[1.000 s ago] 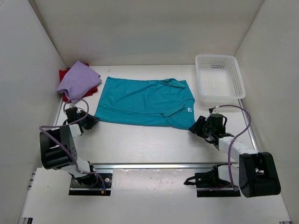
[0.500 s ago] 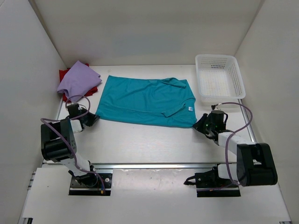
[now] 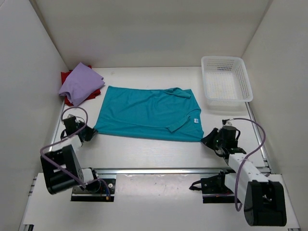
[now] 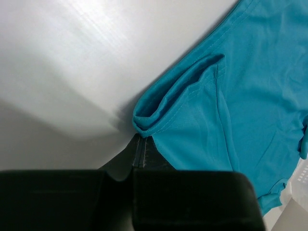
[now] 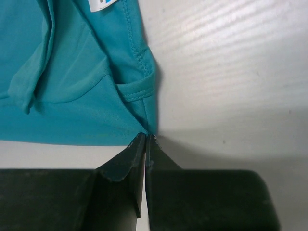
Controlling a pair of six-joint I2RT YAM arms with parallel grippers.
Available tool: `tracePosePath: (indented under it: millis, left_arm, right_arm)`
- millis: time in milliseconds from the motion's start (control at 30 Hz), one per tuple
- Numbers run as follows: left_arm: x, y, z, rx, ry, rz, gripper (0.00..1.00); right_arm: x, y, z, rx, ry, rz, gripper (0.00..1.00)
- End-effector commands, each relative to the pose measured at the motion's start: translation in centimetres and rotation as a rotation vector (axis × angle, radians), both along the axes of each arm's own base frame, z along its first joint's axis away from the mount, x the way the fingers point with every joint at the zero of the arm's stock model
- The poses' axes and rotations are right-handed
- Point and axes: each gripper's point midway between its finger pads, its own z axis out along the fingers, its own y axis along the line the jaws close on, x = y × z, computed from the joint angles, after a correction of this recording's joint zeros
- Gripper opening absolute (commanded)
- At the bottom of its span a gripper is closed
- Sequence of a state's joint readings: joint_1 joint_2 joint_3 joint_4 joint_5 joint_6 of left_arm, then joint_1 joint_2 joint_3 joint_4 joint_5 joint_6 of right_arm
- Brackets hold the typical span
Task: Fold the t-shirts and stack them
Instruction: Fold the flattened tshirt in 1/3 of the way
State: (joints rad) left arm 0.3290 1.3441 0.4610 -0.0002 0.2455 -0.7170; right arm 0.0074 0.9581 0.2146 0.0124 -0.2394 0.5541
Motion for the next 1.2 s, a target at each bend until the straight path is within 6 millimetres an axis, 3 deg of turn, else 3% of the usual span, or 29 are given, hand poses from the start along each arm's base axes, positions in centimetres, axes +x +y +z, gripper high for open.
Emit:
tracePosePath:
  millis: [0, 67, 100, 133, 167, 200, 233, 267, 300, 467, 533, 567, 600, 633, 700, 833, 900, 1033, 1167]
  left_arm:
    - [-4.0, 0.4, -0.6, 0.026, 0.072, 0.007, 0.00]
    - [-6.9, -0.5, -2.0, 0.021, 0.133, -0.001, 0.00]
    - [-7.6, -0.9, -1.9, 0.019, 0.127, 0.003, 0.08]
    - [-8.4, -1.3, -2.0, -0.005, 0.110, 0.004, 0.15]
    - [-9.1, -1.9, -2.3, -0.034, 0.097, 0.003, 0.28]
    - [-9.1, -2.1, -2.1, -0.044, 0.085, 0.010, 0.56]
    - [-9.1, -2.3, -1.7, -0.047, 0.057, 0.010, 0.67]
    - [-8.8, -2.3, -1.2, -0.024, 0.030, 0.005, 0.92]
    - [-8.3, -2.4, -0.4, -0.017, 0.010, -0.007, 0.99]
    - [-5.4, -0.9, 4.5, 0.150, -0.080, -0.070, 0.99]
    - [-3.0, -2.5, 7.4, 0.173, -0.209, -0.152, 0.97]
    - [-2.6, -4.6, 7.9, 0.161, -0.245, -0.216, 0.90]
    - [-1.8, -6.7, 9.1, 0.167, -0.317, -0.275, 0.70]
    - [-1.2, -7.6, 9.8, 0.165, -0.358, -0.285, 0.48]
    - [-1.0, -11.5, 9.6, 0.163, -0.369, -0.371, 0.26]
    - [-0.9, -16.3, 7.9, 0.142, -0.361, -0.524, 0.21]
    - [-1.2, -18.0, 7.0, 0.101, -0.346, -0.589, 0.22]
    - [-1.9, -20.1, 5.4, 0.065, -0.329, -0.661, 0.22]
    - [-2.0, -20.5, 4.6, 0.076, -0.323, -0.675, 0.23]
  right_arm:
    - [-1.8, 0.1, -0.4, 0.056, 0.021, -0.007, 0.00]
    - [-2.6, 0.7, 0.0, 0.089, 0.017, 0.005, 0.00]
    - [-2.7, 0.8, 0.0, 0.075, 0.007, 0.001, 0.00]
    - [-2.8, 1.2, 0.2, 0.054, -0.007, 0.007, 0.07]
    - [-2.9, 1.2, 0.3, 0.038, -0.010, 0.003, 0.17]
    - [-2.8, 1.0, 0.4, 0.033, -0.017, -0.006, 0.22]
    - [-2.7, 0.7, 0.8, 0.034, -0.023, -0.016, 0.29]
    - [-2.4, 0.9, 1.6, 0.051, -0.051, 0.001, 0.33]
    - [-2.5, 1.0, 1.6, 0.050, -0.050, 0.014, 0.42]
    - [-0.7, 1.1, 6.3, -0.035, -0.161, 0.051, 0.47]
    - [-0.3, 2.9, 7.9, -0.030, -0.222, 0.126, 0.34]
    - [0.2, 3.3, 8.5, -0.034, -0.241, 0.141, 0.20]
    - [0.4, 4.7, 8.4, -0.028, -0.229, 0.182, 0.03]
    - [0.5, 5.4, 8.4, -0.037, -0.229, 0.212, 0.00]
    - [1.4, 7.9, 7.7, -0.063, -0.201, 0.303, 0.00]
    - [3.0, 11.7, 6.4, -0.048, -0.159, 0.435, 0.00]
    - [3.4, 12.6, 5.7, -0.045, -0.141, 0.464, 0.00]
    - [3.2, 14.6, 4.7, -0.051, -0.112, 0.512, 0.00]
    - [3.3, 15.4, 3.6, -0.040, -0.075, 0.531, 0.00]
